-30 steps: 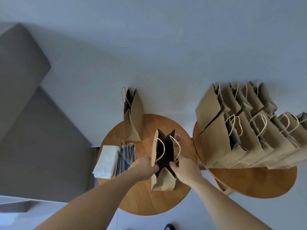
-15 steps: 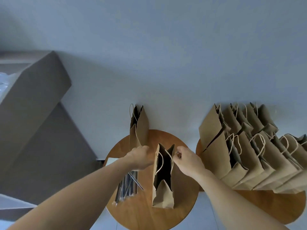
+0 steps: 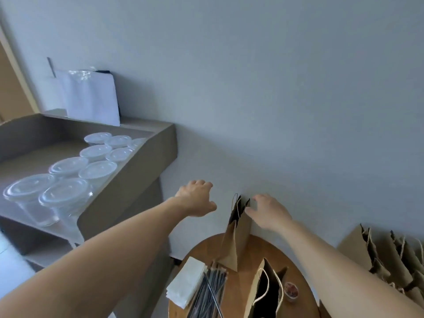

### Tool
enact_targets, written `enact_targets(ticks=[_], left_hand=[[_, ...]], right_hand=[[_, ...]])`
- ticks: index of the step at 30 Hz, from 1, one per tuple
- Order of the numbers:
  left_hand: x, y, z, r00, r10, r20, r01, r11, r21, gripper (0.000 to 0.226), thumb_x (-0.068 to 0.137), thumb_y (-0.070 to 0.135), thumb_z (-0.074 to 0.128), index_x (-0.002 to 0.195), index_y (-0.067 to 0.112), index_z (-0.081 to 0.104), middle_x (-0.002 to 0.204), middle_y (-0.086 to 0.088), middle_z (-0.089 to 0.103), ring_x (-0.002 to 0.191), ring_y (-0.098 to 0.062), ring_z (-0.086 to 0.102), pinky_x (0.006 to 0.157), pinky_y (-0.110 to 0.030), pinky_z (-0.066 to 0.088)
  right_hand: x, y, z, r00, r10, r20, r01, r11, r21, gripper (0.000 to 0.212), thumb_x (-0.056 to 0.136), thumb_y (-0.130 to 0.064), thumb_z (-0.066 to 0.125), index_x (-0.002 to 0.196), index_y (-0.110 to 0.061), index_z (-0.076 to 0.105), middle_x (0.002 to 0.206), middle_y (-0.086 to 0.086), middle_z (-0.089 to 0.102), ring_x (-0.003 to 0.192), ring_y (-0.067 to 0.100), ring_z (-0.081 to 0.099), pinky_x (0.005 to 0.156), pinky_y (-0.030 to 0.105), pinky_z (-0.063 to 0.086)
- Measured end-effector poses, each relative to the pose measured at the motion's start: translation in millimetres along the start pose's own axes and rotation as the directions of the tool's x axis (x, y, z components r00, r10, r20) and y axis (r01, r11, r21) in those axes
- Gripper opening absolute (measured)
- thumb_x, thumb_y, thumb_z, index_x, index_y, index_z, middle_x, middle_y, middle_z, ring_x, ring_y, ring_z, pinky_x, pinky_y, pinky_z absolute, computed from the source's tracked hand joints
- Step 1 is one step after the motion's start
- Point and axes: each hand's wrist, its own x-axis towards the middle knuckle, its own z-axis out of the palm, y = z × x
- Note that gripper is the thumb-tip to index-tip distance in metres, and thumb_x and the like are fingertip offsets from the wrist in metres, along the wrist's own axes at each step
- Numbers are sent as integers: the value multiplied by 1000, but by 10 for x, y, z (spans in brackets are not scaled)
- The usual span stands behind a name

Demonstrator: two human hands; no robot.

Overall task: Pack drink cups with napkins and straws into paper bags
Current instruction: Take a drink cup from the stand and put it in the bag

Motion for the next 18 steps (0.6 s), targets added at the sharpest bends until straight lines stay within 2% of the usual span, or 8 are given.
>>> enact_targets(ticks=[4,12,16,18], left_hand=[[-149,-489,-633,990,-96,-105,101,994,37,68,89,44,53,150,20,33,152,-4,36,140,-26,32,109,-45,34],[-372,-1856,-1428,929,-256,-268,271,962,19,65,89,44,56,147,20,38,150,-4,41,137,-26,36,105,-45,36],[-407,-2659,-1578,915,-310,-257,313,949,-27,61,87,43,55,144,27,41,149,2,41,137,-24,35,103,-43,37],[-372,-3072,-1631,909,-337,-244,340,940,-30,52,86,43,54,135,27,48,143,2,45,132,-24,39,97,-42,39]], right_hand=[[279,-672,-280,988,-154,-21,154,988,-1,58,97,-43,45,147,-13,39,151,8,39,135,27,42,107,39,38],[703,-2236,-560,924,-376,-71,369,924,-101,58,96,-48,50,143,-15,44,146,10,46,132,29,46,104,39,40],[1064,-3043,-512,905,-420,-73,410,904,-118,53,94,-48,49,137,-18,48,142,6,47,124,26,51,96,37,44],[1297,-3444,-446,900,-431,-57,421,897,-136,52,93,-48,49,136,-19,49,141,4,48,121,25,52,92,36,45]])
